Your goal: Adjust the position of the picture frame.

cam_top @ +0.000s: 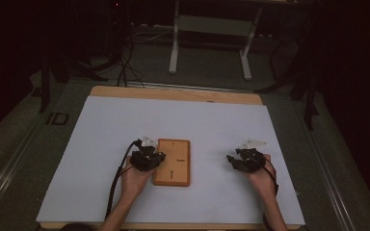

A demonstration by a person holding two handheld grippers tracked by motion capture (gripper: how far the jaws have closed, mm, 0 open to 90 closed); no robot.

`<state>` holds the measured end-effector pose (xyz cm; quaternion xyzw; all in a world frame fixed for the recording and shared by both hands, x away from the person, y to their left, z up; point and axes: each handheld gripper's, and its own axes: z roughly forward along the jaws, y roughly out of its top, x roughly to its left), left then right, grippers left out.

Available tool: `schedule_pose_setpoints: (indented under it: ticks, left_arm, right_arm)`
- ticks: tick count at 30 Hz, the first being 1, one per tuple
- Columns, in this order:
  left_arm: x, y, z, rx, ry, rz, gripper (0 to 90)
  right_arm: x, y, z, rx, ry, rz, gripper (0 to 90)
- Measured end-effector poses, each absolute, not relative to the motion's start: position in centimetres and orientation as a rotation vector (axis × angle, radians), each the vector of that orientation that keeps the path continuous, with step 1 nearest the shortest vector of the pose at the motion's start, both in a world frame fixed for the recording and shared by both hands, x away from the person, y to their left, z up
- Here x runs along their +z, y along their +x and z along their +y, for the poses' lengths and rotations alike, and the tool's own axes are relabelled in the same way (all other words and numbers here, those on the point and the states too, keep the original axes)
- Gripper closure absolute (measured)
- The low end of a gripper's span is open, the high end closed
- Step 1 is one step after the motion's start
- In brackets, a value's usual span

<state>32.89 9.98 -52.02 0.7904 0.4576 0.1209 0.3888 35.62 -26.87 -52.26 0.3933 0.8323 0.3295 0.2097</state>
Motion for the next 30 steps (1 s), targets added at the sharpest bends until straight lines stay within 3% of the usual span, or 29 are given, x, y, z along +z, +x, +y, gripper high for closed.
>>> schedule_pose_setpoints:
  ticks: [19, 22, 26, 30]
  left_arm:
    - [-51.7, 32.9, 10.2, 0.312, 2.011, 1.086, 84.5]
    - [-51.6, 32.8, 10.2, 0.316, 2.015, 1.073, 84.6]
    - [-51.4, 32.9, 10.2, 0.320, 2.022, 1.056, 84.6]
    - [-51.4, 32.9, 10.2, 0.310, 2.016, 1.057, 84.6]
  right_arm:
    - [-52.2, 35.5, -26.2, 0.929, 1.057, 2.338, 51.3]
    - [-52.2, 35.4, -25.9, 0.950, 1.034, 2.366, 59.3]
    - [-52.1, 34.9, -24.9, 1.003, 0.954, 2.400, 79.3]
    - [-52.0, 34.3, -23.2, 1.054, 0.866, 2.472, 89.3]
